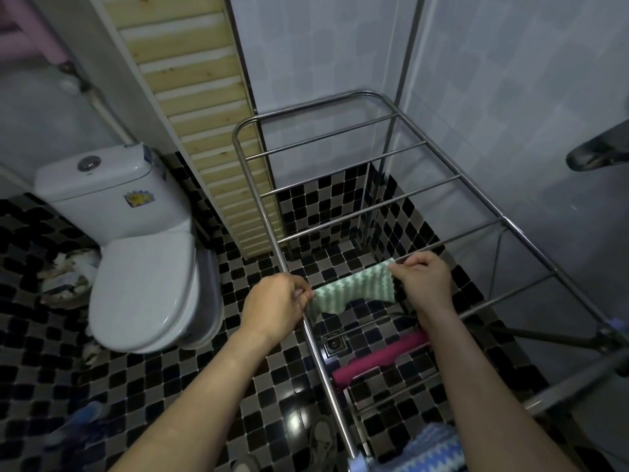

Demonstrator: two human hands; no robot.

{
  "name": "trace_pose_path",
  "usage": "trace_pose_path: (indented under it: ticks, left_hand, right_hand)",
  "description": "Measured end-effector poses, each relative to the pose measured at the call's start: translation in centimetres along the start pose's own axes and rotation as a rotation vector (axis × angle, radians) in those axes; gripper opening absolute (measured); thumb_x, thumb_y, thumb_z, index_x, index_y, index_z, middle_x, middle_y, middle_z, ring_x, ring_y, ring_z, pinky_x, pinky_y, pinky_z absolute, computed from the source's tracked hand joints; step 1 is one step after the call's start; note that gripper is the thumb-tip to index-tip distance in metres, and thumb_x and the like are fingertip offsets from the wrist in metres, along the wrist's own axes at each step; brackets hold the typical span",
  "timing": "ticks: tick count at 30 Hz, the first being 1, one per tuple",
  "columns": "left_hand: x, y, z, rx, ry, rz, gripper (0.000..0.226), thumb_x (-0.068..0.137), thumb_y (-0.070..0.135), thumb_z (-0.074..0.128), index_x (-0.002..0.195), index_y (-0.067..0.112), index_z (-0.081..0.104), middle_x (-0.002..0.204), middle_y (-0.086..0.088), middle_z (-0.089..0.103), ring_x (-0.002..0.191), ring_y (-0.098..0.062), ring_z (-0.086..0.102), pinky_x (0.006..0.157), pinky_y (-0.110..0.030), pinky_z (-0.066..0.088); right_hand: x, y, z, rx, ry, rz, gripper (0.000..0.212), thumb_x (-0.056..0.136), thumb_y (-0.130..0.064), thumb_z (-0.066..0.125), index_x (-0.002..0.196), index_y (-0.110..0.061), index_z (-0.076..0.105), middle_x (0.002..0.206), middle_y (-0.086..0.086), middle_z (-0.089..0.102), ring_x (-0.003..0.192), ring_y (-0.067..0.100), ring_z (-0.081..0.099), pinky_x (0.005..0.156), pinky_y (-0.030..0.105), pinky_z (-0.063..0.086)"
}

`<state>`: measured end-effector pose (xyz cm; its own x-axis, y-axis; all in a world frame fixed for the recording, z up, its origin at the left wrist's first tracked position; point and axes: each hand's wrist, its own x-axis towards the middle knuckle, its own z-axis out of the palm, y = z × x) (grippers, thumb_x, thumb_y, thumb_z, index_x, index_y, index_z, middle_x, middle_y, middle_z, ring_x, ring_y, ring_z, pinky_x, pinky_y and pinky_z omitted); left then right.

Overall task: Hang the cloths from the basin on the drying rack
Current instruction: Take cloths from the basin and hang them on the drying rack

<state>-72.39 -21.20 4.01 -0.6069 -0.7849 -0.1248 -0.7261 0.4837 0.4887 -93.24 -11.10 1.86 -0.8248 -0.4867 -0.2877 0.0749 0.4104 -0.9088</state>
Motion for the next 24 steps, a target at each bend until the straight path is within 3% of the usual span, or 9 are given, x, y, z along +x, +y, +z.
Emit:
trace_pose_path:
  ticks: [6,8,11,15,20,24]
  left_hand:
    - [0.2,0.0,-0.2,0.161,0.089,0.048,0.022,0.097,0.032,0.053,0.104,0.022,0.071,0.105,0.005,0.065,0.091,-0.015,0.064,0.074,-0.029,0.051]
    - [0.3,0.0,-0.3,0.229,0.081,0.090,0.025,0.098,0.033,0.050,0.106,0.023,0.071,0.108,0.006,0.063,0.093,-0.017,0.064,0.073,-0.029,0.050]
    - [0.5,0.0,-0.5,0.187,0.067,0.129,0.027,0.097,0.035,0.052,0.116,0.024,0.068,0.115,0.006,0.065,0.102,-0.016,0.064,0.082,-0.032,0.053]
    - [0.6,-0.1,-0.5,0.158,-0.046,0.114,0.021,0.092,0.036,0.061,0.109,0.029,0.069,0.103,0.008,0.071,0.095,-0.012,0.065,0.081,-0.031,0.054]
    - [0.7,-0.3,-0.8,0.120,-0.086,0.109,0.010,0.089,0.025,0.065,0.098,0.028,0.069,0.089,0.010,0.068,0.083,-0.007,0.063,0.072,-0.025,0.051]
    - [0.6,-0.3,-1.5,-0.018,-0.166,0.049,0.010,0.090,0.027,0.065,0.099,0.029,0.067,0.083,0.011,0.065,0.073,-0.004,0.061,0.067,-0.025,0.054]
  right_hand:
    - [1.2,-2.5,0.2,-0.346,0.073,-0.250,0.011,0.088,-0.017,0.065,0.092,-0.016,0.056,0.071,-0.008,0.053,0.068,0.014,0.054,0.066,0.028,0.043]
    - [1.5,-2.7,0.0,-0.535,0.040,-0.291,0.005,0.089,-0.016,0.062,0.094,-0.017,0.060,0.071,-0.008,0.055,0.072,0.017,0.056,0.067,0.029,0.044]
    - [1.4,-2.4,0.0,-0.686,-0.037,-0.373,0.014,0.089,-0.022,0.062,0.101,-0.020,0.070,0.077,-0.003,0.059,0.086,0.024,0.059,0.081,0.036,0.052]
    - [0.7,-2.2,0.4,-0.716,-0.235,-0.408,0.022,0.091,-0.023,0.064,0.110,-0.014,0.072,0.111,0.004,0.056,0.095,0.021,0.059,0.082,0.031,0.049]
    - [-0.1,-2.2,0.3,-0.764,-0.171,-0.441,0.015,0.091,-0.017,0.064,0.101,-0.010,0.072,0.099,-0.004,0.050,0.087,0.016,0.058,0.080,0.031,0.052]
    - [-0.7,-2.1,0.6,-0.826,-0.139,-0.448,0.013,0.092,-0.013,0.060,0.100,-0.012,0.071,0.096,-0.004,0.047,0.087,0.019,0.057,0.070,0.024,0.041]
